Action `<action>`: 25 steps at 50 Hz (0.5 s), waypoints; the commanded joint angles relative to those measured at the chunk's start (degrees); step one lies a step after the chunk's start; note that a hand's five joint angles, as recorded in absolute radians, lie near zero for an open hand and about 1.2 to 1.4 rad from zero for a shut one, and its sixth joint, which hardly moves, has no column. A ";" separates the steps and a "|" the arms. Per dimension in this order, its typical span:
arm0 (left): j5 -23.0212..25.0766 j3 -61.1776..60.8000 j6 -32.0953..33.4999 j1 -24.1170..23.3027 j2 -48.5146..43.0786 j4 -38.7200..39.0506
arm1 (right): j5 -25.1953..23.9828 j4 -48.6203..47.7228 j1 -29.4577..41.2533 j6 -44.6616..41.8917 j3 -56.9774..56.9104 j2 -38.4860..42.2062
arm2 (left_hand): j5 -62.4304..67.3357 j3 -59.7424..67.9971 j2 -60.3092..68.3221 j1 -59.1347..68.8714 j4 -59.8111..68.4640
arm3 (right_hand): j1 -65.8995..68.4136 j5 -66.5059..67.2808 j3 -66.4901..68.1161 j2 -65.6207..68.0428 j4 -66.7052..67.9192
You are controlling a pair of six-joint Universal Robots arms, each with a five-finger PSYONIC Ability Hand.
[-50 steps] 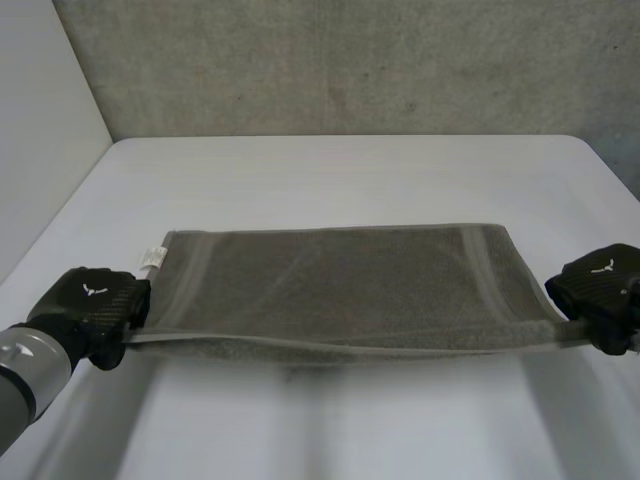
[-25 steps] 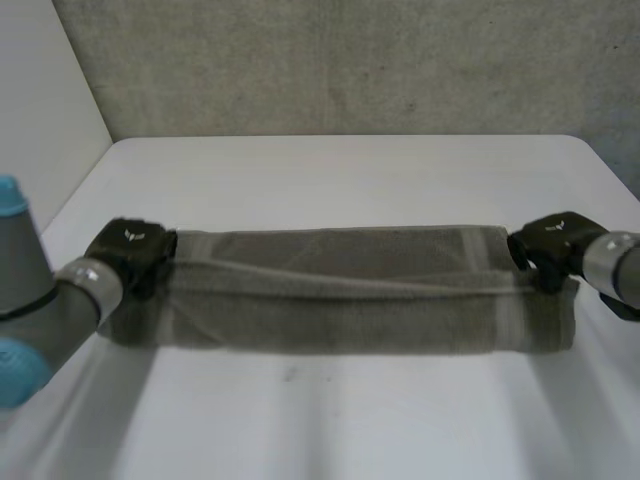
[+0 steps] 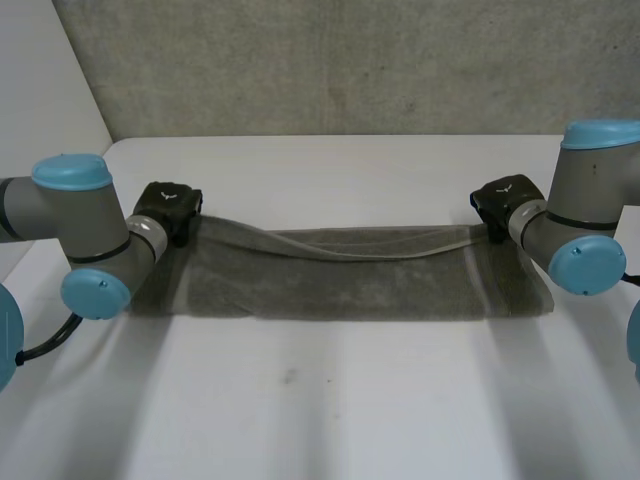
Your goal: Fold the towel.
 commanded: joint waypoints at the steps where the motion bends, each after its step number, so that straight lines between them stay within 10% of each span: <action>1: -0.58 -0.83 0.13 0.01 0.05 -0.47 | -0.03 -0.01 -0.03 -0.27 -1.57 0.76 | 10.59 10.25 10.19 10.93 10.13 | 4.31 3.54 4.88 4.30 3.32; 7: -0.67 -0.74 -0.05 0.09 0.05 -0.47 | 0.14 -0.01 -0.03 -0.44 -2.98 2.08 | 2.04 1.69 1.64 2.38 1.57 | 4.31 3.54 4.88 4.30 3.32; 8: -0.85 -0.65 0.04 0.01 0.14 -0.47 | 0.58 0.08 -0.03 -0.35 -3.33 2.26 | -46.09 -46.43 -46.49 -45.75 -46.55 | -14.95 -15.72 -14.38 -14.96 -15.94; 9: -0.85 -0.65 0.04 0.01 0.14 -0.47 | 1.45 -0.01 -0.03 -0.27 -3.68 2.17 | -46.57 -46.92 -46.97 -46.23 -47.04 | -65.69 -66.46 -65.12 -65.70 -66.68; 25: -1.11 -2.57 -3.47 0.09 10.93 -0.46 | 5.86 -0.63 -0.99 11.33 -3.08 -14.42 | -59.41 -59.75 -59.81 -59.07 -59.87 | -65.69 -66.46 -65.12 -65.70 -66.68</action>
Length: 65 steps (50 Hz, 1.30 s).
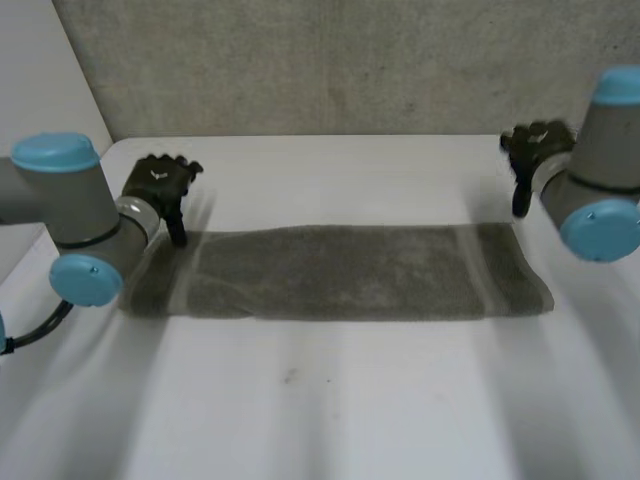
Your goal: Fold the towel.
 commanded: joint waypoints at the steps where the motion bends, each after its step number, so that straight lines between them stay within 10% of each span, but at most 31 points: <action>1: 0.01 -3.28 -2.39 0.08 6.70 -0.17 | -0.52 -0.17 -0.49 7.27 2.79 -9.45 | -1.84 0.14 0.13 -0.32 0.03 | -3.42 -3.19 -3.82 -4.18 -4.75; 25: 0.98 -37.56 -6.08 0.79 26.21 8.44 | -9.22 -23.00 -5.84 -1.69 61.84 -27.82 | -1.84 0.14 0.13 -0.32 0.03 | 13.31 13.55 12.91 12.56 11.99; 56: 0.98 -39.14 -6.52 0.87 26.30 8.79 | -14.23 -31.99 -9.10 -4.77 63.35 -19.56 | -1.84 0.14 0.13 -0.32 0.03 | 38.20 38.43 37.80 37.44 36.87; 60: 0.98 -39.23 -6.52 0.79 26.30 8.79 | -13.97 -32.34 -9.19 -5.91 63.18 -19.29 | -1.84 0.14 0.13 -0.32 0.03 | 66.47 66.71 66.07 65.72 65.15; 65: 0.98 -39.32 -6.52 0.79 26.30 8.79 | -12.48 -32.43 -12.16 -6.79 62.39 -20.08 | -1.84 0.14 0.13 -0.32 0.03 | 66.58 66.81 66.18 65.82 65.25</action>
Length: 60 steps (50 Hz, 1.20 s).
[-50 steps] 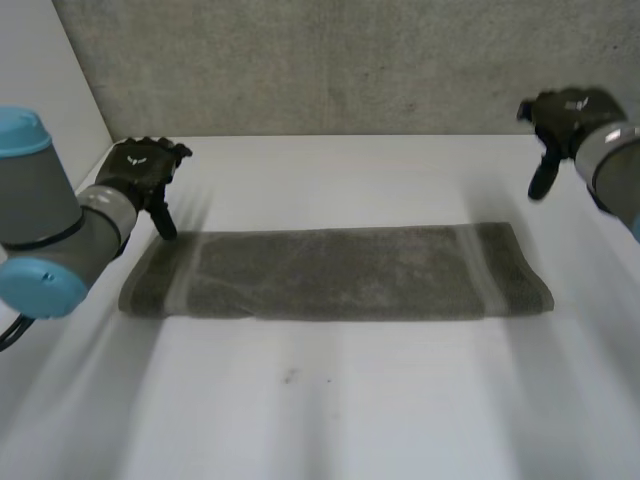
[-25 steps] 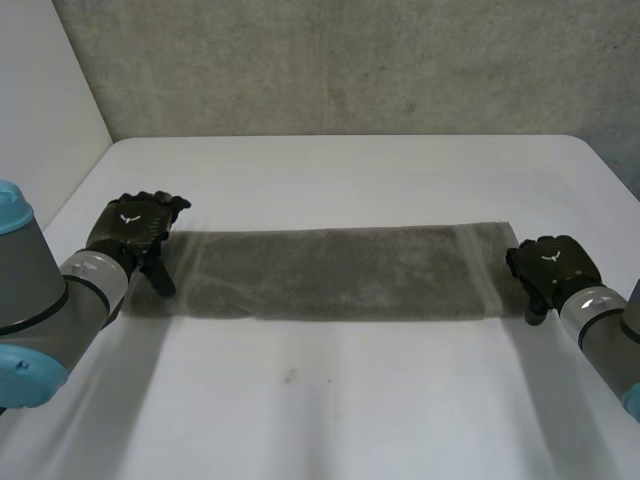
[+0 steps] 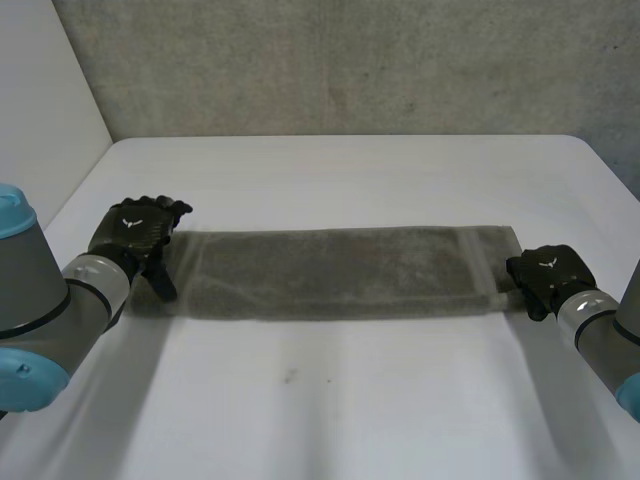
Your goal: Fold the towel.
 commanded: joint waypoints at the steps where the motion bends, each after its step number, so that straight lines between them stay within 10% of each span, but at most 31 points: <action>1: 0.01 -0.11 0.00 -0.02 0.01 0.01 | 1.50 -0.23 -2.97 -1.31 -0.73 -0.79 | -1.51 0.51 0.57 0.14 0.48 | 4.53 4.06 4.22 5.28 3.86; 15: 0.01 -0.28 0.00 -0.02 0.10 0.01 | 2.99 2.23 -15.80 -14.05 -4.33 -4.39 | -1.51 0.51 0.57 0.14 0.48 | 4.53 4.06 4.22 5.28 3.86; 30: -0.17 -0.90 -0.09 -0.20 1.07 0.01 | 3.08 1.70 34.78 -3.68 -22.59 2.35 | -1.51 0.51 0.57 0.14 0.48 | 4.53 4.06 4.22 5.28 3.86; 38: -0.08 -1.34 -0.09 -0.20 1.07 0.01 | 2.64 2.67 45.35 -3.77 -28.85 13.70 | -1.51 0.51 0.57 0.14 0.48 | 4.53 4.06 4.22 5.28 3.86; 44: -0.08 -1.43 -0.09 -0.38 1.07 0.01 | 3.61 2.58 46.07 -3.50 -30.26 15.29 | -1.51 0.51 0.57 0.14 0.48 | -9.54 -10.01 -9.84 -8.79 -10.21; 46: -0.08 -1.43 -0.09 -0.38 1.07 0.01 | 4.31 2.84 45.90 -2.63 -29.30 12.50 | -1.51 0.51 0.57 0.14 0.48 | -65.47 -65.94 -65.78 -64.72 -66.14; 60: -0.08 -1.25 -0.27 -2.13 1.24 0.10 | 7.13 4.86 28.69 11.35 -9.72 -5.44 | -1.51 0.51 0.57 0.14 0.48 | -65.47 -65.94 -65.78 -64.72 -66.14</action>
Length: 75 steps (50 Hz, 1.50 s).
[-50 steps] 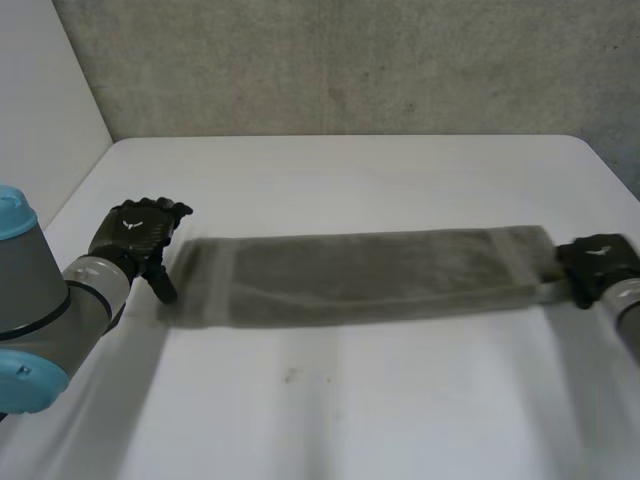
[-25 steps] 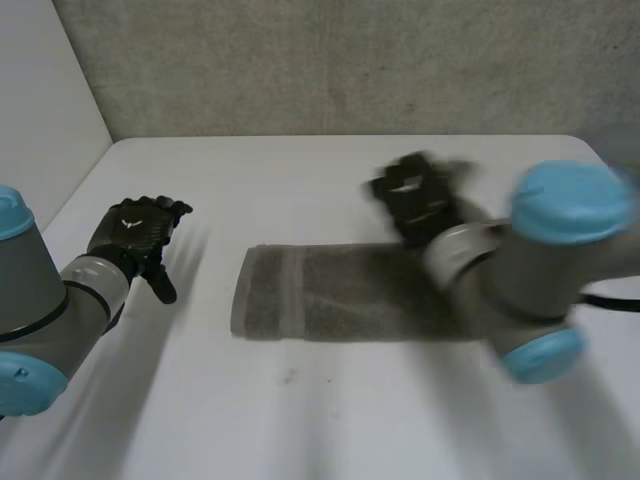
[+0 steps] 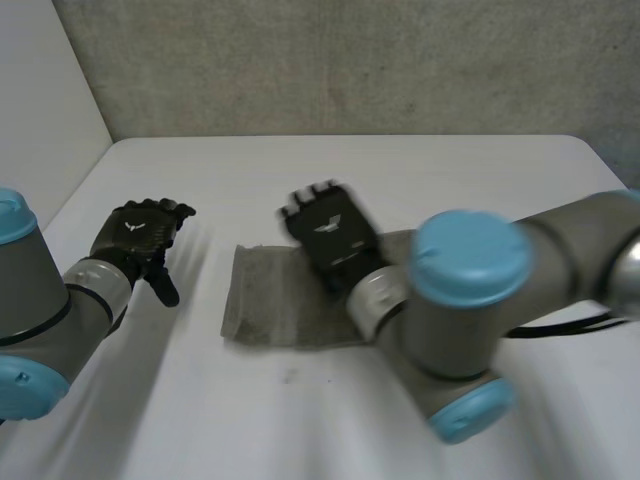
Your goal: Fold the towel.
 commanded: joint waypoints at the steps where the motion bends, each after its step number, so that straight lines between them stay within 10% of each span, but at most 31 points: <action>1: 0.00 0.13 -0.12 -1.34 0.08 0.00 | -1.26 1.49 -9.18 4.09 11.37 -5.86 | -1.51 0.51 0.59 0.14 0.49 | -3.20 -3.15 -3.77 -4.19 -4.69; 14: -0.26 0.92 -0.12 -6.34 0.43 0.26 | -9.87 -6.68 -21.58 4.09 25.08 -5.86 | -1.51 0.51 0.59 0.14 0.49 | 5.80 5.84 5.22 4.81 4.30; 28: -0.44 0.21 -0.21 -6.43 0.34 0.70 | -12.33 -15.82 -23.59 8.64 29.73 -5.42 | -1.51 0.51 0.59 0.14 0.49 | 50.69 50.73 50.11 49.70 49.19; 34: -0.44 0.04 -0.21 -6.35 0.34 0.70 | -12.25 -14.94 -23.69 12.43 29.73 -6.04 | -1.51 0.51 0.59 0.14 0.49 | 22.05 22.10 21.48 21.06 20.56; 41: -0.44 -0.05 -0.12 -6.35 0.43 0.70 | -12.60 -14.50 -23.77 13.75 29.73 -5.78 | -1.51 0.51 0.59 0.14 0.49 | 21.28 21.32 20.70 20.29 19.78; 46: -0.44 -0.14 -0.12 -6.43 0.43 0.71 | -12.68 -14.06 -23.95 15.42 29.38 -5.42 | -1.51 0.51 0.59 0.14 0.49 | 30.02 30.07 29.45 29.03 28.53; 50: -0.44 -0.14 -0.12 -6.43 0.43 0.70 | -11.81 -14.33 -24.56 17.09 29.47 -5.60 | -1.51 0.51 0.59 0.14 0.49 | 65.70 65.74 65.12 64.71 64.20; 63: -0.61 -0.23 -0.12 -6.52 0.69 0.27 | -9.34 -8.53 -28.87 9.62 29.12 -12.98 | -1.51 0.51 0.59 0.14 0.49 | 66.80 66.85 66.23 65.81 65.31; 67: -0.70 -0.05 -0.12 -6.52 1.75 0.09 | -9.35 -8.09 -24.51 2.35 23.78 -14.04 | -1.51 0.51 0.59 0.14 0.49 | 66.80 66.85 66.23 65.81 65.31; 68: -0.79 0.92 -2.31 -6.78 3.33 0.09 | -14.17 -6.87 -4.56 -0.04 12.19 -6.42 | -1.51 0.51 0.59 0.14 0.49 | 66.80 66.85 66.23 65.81 65.31; 75: -0.70 1.18 -6.09 -6.52 4.12 0.09 | -16.46 2.09 3.46 -9.25 4.09 4.13 | -1.51 0.51 0.59 0.14 0.49 | 66.80 66.85 66.23 65.81 65.31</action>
